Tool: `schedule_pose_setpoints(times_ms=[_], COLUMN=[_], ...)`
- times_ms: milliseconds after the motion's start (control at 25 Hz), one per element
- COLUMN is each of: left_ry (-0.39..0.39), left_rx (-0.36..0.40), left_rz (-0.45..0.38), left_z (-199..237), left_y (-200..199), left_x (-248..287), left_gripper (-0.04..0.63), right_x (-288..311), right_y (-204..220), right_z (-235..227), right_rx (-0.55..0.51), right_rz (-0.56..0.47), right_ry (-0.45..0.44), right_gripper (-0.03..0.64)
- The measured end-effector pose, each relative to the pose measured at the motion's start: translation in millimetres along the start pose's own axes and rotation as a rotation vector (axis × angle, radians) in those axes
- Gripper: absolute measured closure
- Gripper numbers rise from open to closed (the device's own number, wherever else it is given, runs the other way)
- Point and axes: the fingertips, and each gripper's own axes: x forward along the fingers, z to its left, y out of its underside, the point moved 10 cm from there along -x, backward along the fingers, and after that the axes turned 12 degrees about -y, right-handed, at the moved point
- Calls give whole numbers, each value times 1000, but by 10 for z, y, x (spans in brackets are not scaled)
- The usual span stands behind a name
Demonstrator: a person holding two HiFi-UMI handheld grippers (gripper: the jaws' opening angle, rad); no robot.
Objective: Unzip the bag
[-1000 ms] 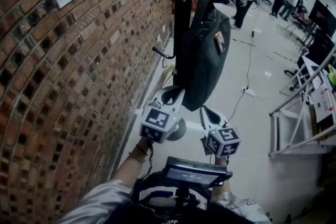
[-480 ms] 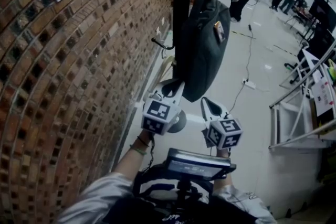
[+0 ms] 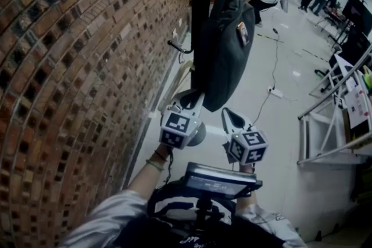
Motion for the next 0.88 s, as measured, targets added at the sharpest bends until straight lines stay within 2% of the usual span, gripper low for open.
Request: schedule_pose_setpoints(times_ms=[200,360,880], left_ry=[-4,-24,-28], left_rx=[-14,-41,-40], left_rz=[14,-14,35], left_z=[-34,-55,-119], left_y=[108,216,367], left_x=[32,90,167], left_gripper=[592,592,592], right_x=[10,17,33], right_y=[20,30,66], right_z=[-30,-51,-87], right_rx=[-7,-6,8], right_rz=[0,0,21], right_ry=[3,4,9], right_gripper=[627,627,627])
